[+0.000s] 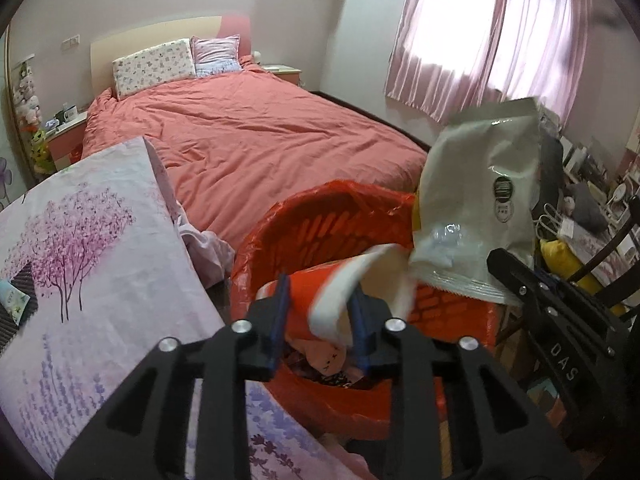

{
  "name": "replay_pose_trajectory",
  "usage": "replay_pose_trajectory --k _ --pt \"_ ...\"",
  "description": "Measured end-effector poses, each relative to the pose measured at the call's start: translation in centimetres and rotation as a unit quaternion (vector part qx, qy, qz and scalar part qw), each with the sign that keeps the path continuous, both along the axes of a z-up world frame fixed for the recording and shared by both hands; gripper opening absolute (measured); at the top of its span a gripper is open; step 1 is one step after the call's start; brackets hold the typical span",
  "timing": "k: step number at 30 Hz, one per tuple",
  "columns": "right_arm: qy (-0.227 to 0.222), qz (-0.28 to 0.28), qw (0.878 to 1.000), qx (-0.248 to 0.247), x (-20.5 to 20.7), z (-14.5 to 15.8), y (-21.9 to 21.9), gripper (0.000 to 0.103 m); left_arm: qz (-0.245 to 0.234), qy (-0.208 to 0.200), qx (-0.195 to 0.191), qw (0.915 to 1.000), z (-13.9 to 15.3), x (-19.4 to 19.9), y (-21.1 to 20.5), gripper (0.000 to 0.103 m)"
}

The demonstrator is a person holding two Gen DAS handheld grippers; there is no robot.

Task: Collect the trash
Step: 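Carry the cup and wrapper over the red basket and open both tools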

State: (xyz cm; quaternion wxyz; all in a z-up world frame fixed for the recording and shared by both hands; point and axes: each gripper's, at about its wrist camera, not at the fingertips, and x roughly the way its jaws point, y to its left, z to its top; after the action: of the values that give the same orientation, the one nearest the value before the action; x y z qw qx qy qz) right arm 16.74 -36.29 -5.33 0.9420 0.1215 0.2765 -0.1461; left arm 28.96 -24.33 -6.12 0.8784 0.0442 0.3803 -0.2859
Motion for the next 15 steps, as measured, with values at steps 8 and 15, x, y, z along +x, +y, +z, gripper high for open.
replay_pose_trajectory --k 8,15 --pt "0.01 -0.001 1.0 0.005 -0.3 -0.7 -0.7 0.044 0.023 0.008 0.014 0.9996 -0.9 0.9 1.9 0.04" --pt "0.012 0.003 1.0 0.004 -0.3 -0.8 -0.9 0.047 0.046 -0.015 0.032 0.9983 -0.5 0.4 4.2 0.051"
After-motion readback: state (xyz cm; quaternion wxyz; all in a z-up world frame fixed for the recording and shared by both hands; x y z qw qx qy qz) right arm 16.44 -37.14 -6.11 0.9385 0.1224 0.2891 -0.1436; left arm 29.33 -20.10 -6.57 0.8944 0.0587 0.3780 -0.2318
